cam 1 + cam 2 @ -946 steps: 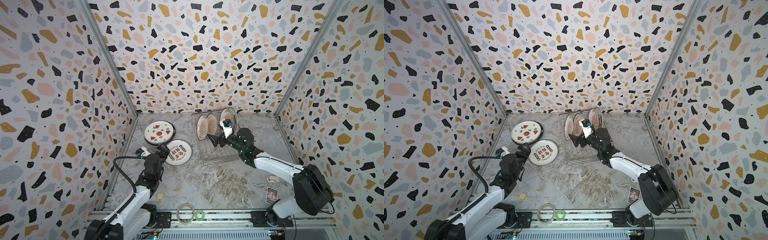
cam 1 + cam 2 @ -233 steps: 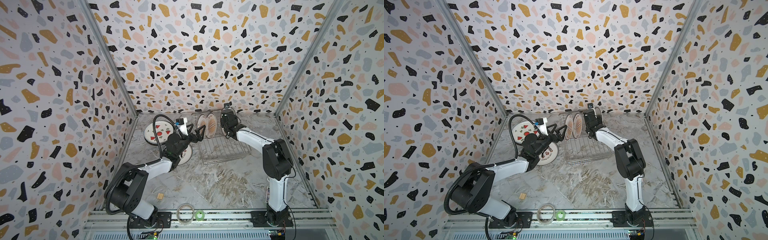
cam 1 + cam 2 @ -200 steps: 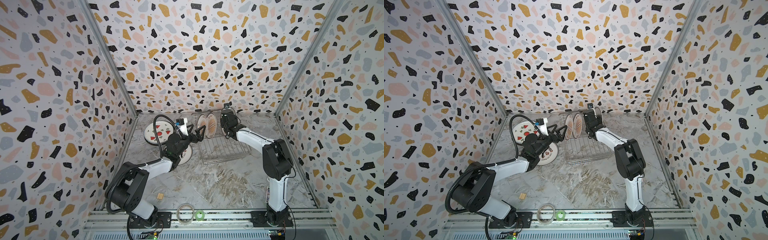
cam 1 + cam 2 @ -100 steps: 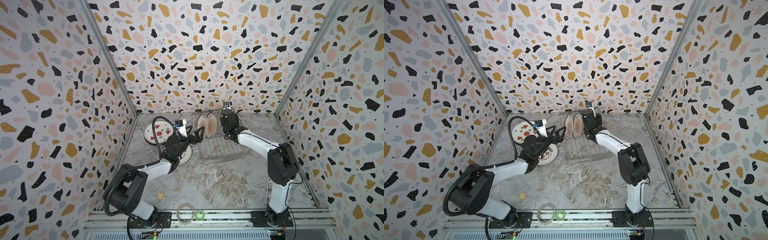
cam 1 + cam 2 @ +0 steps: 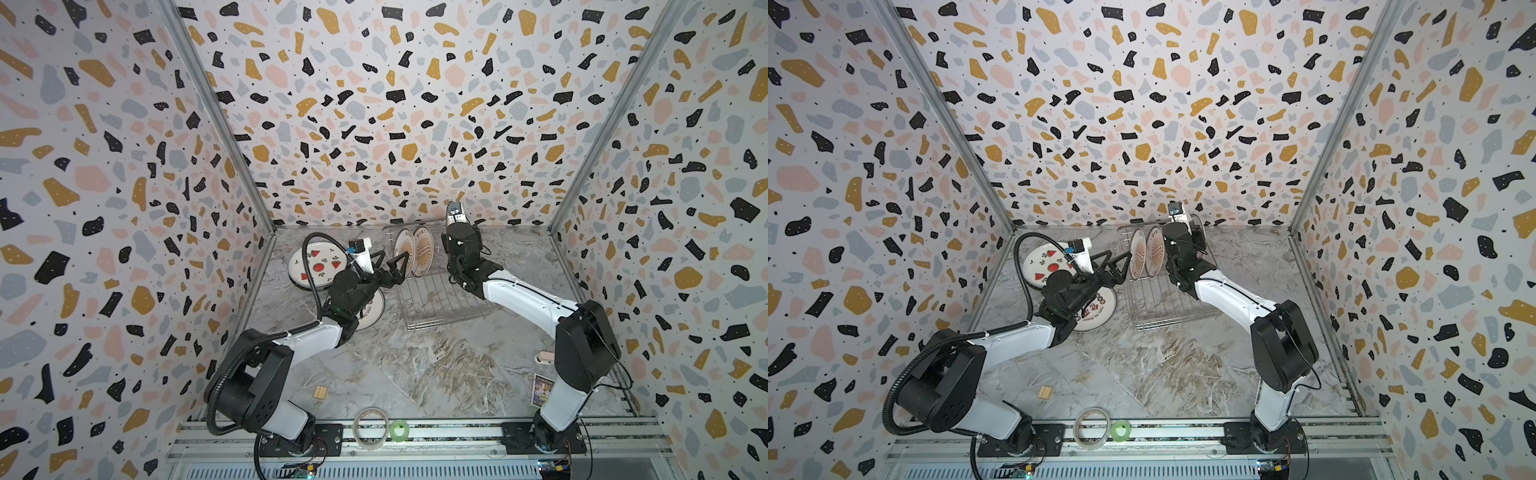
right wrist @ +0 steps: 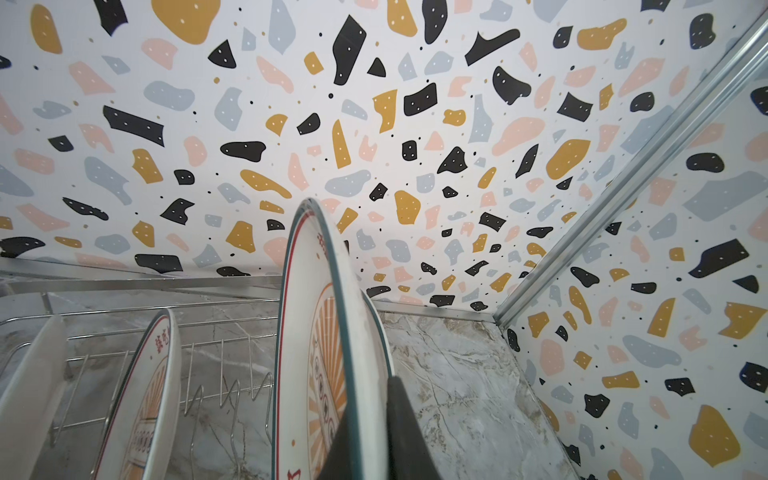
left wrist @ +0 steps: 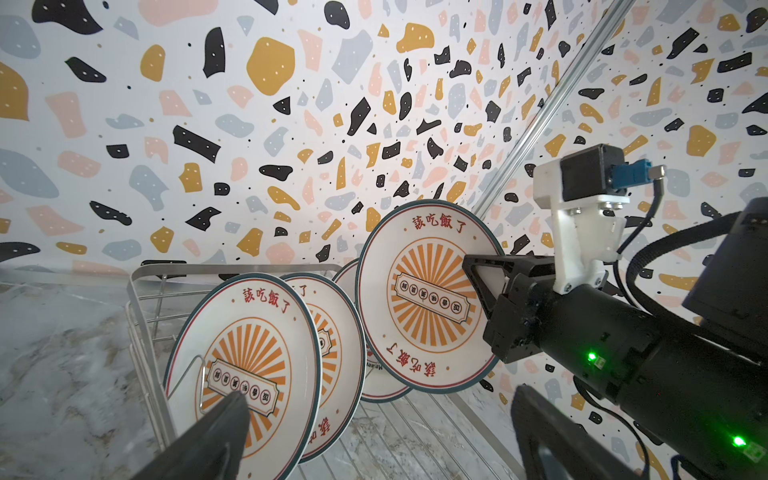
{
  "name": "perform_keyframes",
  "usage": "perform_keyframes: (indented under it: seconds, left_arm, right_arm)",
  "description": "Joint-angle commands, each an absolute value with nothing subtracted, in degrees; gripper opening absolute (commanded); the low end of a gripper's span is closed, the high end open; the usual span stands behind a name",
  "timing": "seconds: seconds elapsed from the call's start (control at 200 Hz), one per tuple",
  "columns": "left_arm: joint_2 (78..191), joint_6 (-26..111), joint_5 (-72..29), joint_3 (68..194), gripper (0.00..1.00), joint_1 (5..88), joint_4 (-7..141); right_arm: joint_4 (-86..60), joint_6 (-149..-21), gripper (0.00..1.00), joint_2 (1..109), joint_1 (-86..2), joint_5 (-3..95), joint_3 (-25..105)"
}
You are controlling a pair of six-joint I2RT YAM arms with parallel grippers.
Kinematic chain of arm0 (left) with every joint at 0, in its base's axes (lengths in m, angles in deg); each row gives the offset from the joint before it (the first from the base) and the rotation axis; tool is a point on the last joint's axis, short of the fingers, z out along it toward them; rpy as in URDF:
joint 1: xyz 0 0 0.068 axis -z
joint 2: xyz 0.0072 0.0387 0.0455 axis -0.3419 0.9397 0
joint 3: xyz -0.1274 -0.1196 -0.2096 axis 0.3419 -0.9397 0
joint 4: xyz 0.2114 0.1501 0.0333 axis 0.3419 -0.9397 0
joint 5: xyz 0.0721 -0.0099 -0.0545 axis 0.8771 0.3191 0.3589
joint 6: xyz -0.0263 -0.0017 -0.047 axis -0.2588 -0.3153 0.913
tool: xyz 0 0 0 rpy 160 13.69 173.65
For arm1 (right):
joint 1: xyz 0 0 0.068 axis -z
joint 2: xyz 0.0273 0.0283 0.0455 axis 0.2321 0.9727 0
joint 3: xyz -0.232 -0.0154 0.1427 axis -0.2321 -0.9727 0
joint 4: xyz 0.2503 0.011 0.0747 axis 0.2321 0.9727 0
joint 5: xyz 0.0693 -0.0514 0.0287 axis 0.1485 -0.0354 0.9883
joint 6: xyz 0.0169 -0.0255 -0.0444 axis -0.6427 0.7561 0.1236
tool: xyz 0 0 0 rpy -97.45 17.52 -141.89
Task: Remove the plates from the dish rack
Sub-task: 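Lift the sunburst plate out of the rack with the right gripper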
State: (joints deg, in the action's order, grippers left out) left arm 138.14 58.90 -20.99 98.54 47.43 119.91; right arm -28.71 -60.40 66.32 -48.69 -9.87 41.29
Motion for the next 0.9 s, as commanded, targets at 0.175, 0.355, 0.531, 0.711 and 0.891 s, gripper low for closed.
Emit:
perform_keyframes:
  seconds: [0.175, 0.355, 0.531, 0.711, 0.891]
  left_arm:
    - [134.69, 59.11, -21.35, 97.05, 1.0, 47.53, 122.3]
    - [131.59, 57.68, -20.63, 95.23, 1.0, 47.5, 120.83]
    - [131.08, 59.86, -22.65, 92.65, 1.0, 47.5, 123.23]
    - [130.74, 61.93, -24.91, 89.64, 1.0, 47.64, 126.66]
    - [126.45, 58.56, -23.69, 86.54, 1.0, 49.34, 123.98]
  right_arm:
    - [-34.73, -64.45, 0.0, 53.45, -48.4, -3.14, 34.65]
    - [-38.32, -68.14, 0.0, 46.54, -47.28, 4.55, 28.29]
    - [-44.33, -74.38, 0.0, 37.99, -45.1, 17.5, 19.26]
    - [-48.39, -78.66, 0.0, 33.02, -43.08, 30.99, 13.24]
    - [-52.91, -84.41, 0.0, 31.49, -38.28, 47.14, 8.42]
